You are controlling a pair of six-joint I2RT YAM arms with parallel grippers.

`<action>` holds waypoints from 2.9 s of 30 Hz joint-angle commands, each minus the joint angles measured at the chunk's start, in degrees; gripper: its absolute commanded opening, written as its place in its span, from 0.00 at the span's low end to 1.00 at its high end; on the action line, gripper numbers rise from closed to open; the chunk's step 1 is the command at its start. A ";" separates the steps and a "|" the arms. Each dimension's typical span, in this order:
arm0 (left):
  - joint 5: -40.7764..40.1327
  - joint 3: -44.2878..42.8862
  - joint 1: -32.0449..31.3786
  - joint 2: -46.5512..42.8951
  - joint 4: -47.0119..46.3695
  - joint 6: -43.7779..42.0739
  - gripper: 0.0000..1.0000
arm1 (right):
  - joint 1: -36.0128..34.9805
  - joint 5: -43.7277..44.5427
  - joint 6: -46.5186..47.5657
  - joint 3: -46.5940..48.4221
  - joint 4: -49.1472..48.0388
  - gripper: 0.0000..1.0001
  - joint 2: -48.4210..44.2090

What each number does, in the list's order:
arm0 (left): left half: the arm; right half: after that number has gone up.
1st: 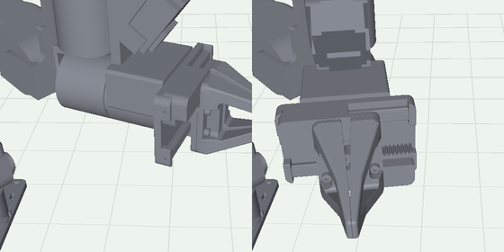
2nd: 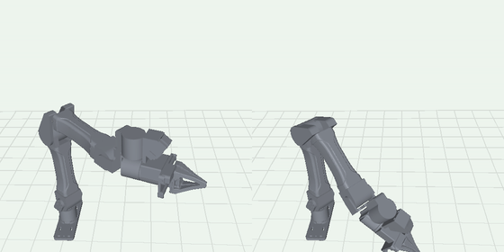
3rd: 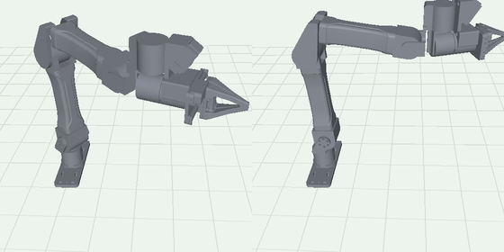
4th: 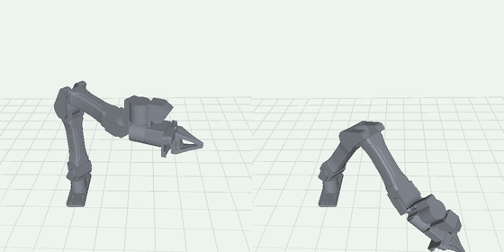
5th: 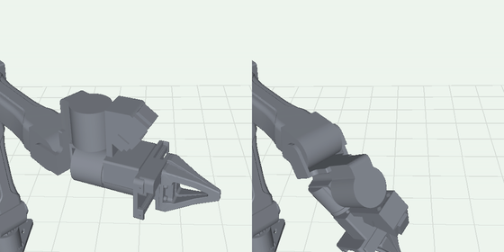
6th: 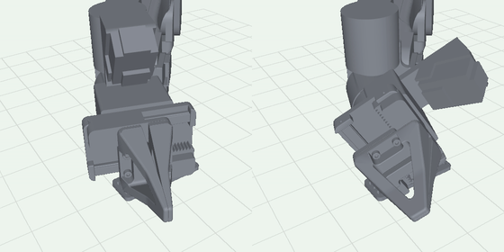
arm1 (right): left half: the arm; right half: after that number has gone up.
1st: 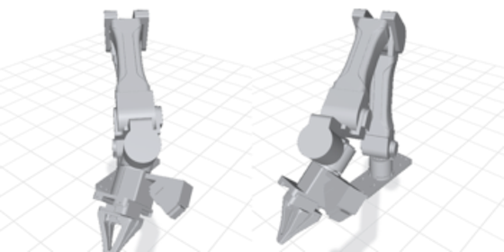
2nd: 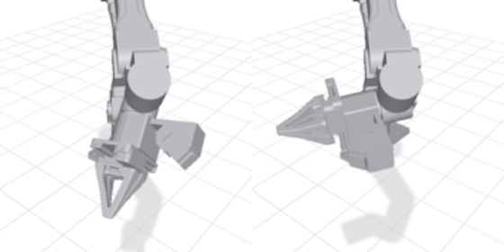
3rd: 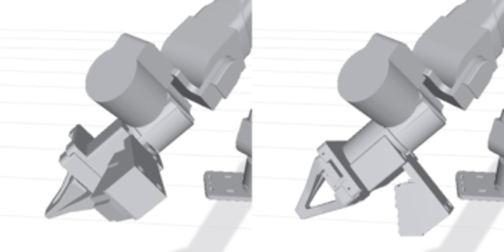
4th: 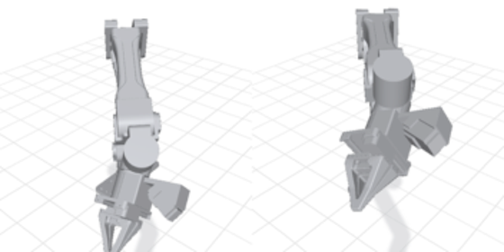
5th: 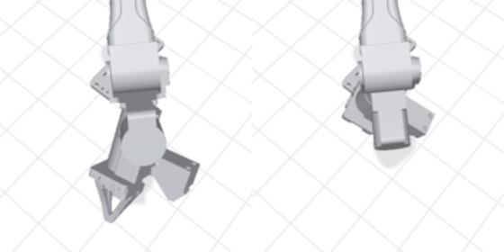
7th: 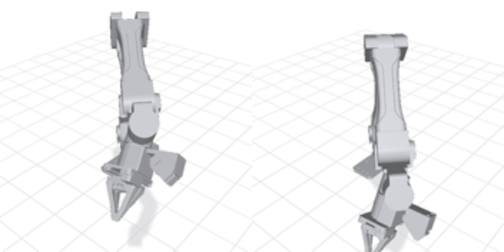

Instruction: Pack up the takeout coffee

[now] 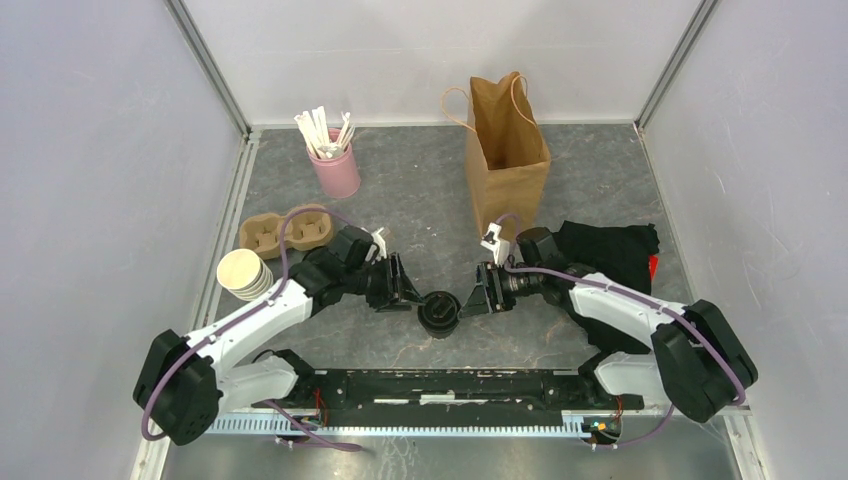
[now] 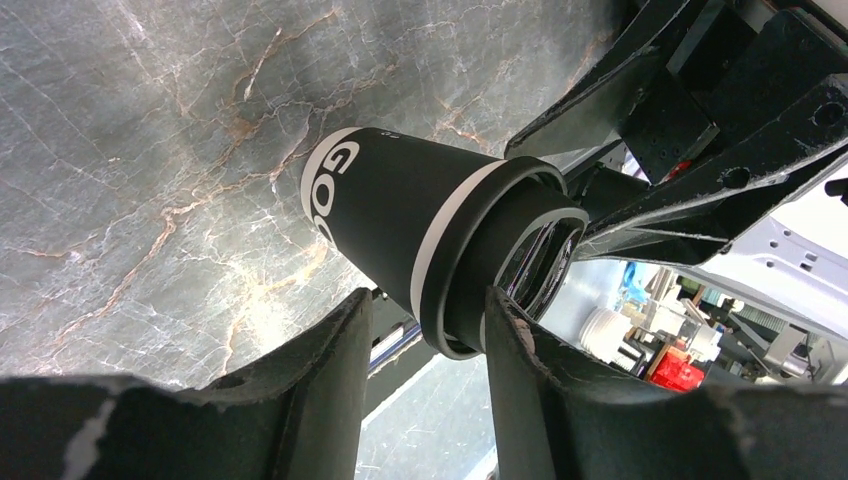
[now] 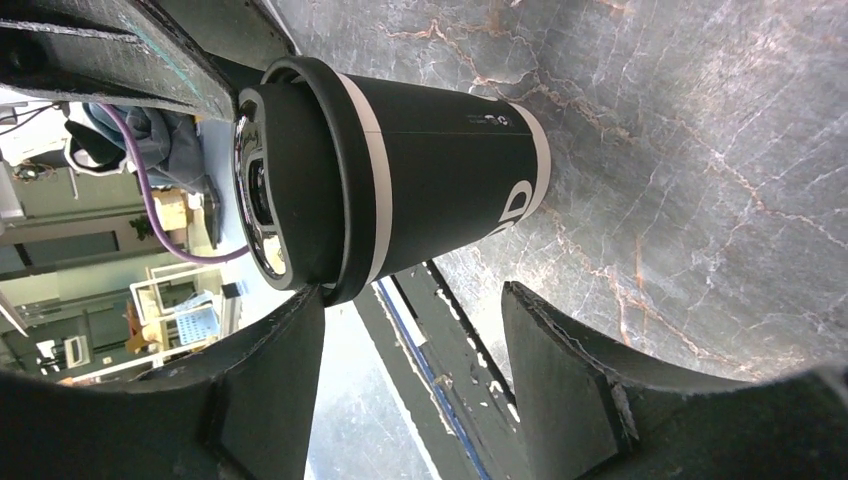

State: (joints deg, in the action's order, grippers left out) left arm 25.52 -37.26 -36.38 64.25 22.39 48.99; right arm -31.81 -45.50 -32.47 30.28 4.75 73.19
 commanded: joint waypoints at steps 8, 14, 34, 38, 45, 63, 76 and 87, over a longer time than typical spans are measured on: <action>-6.09 7.30 -0.88 1.50 11.83 -2.44 0.48 | -0.53 27.68 14.85 -1.81 8.07 0.64 11.43; -1.63 4.96 -0.90 -2.76 6.61 -3.26 0.51 | -0.57 14.42 13.89 8.77 9.48 0.68 8.85; 0.12 -2.84 3.17 -5.91 4.46 -1.76 0.82 | 0.38 3.83 10.29 13.05 13.39 0.74 2.32; 0.43 -1.69 5.07 -6.63 3.74 -0.67 0.80 | 0.29 0.40 6.06 8.38 8.14 0.76 -0.06; 2.16 -0.27 5.97 -4.07 1.96 -1.36 0.64 | 0.08 -3.45 1.86 3.78 1.04 0.74 0.34; 4.27 3.00 5.88 -0.83 -0.49 -2.45 0.59 | -2.47 -4.28 -3.70 1.76 -7.71 0.68 4.39; -6.00 4.83 2.94 0.25 12.12 -1.94 0.48 | -2.54 22.86 5.53 -0.14 6.28 0.62 6.97; -4.75 7.04 2.45 -3.53 12.85 -2.31 0.47 | -3.33 36.16 16.04 4.71 12.90 0.58 4.60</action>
State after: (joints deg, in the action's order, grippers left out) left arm 24.05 -34.17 -32.88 60.25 24.75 48.51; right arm -35.53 -38.57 -28.71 37.32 9.74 76.03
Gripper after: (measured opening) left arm 0.466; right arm 0.591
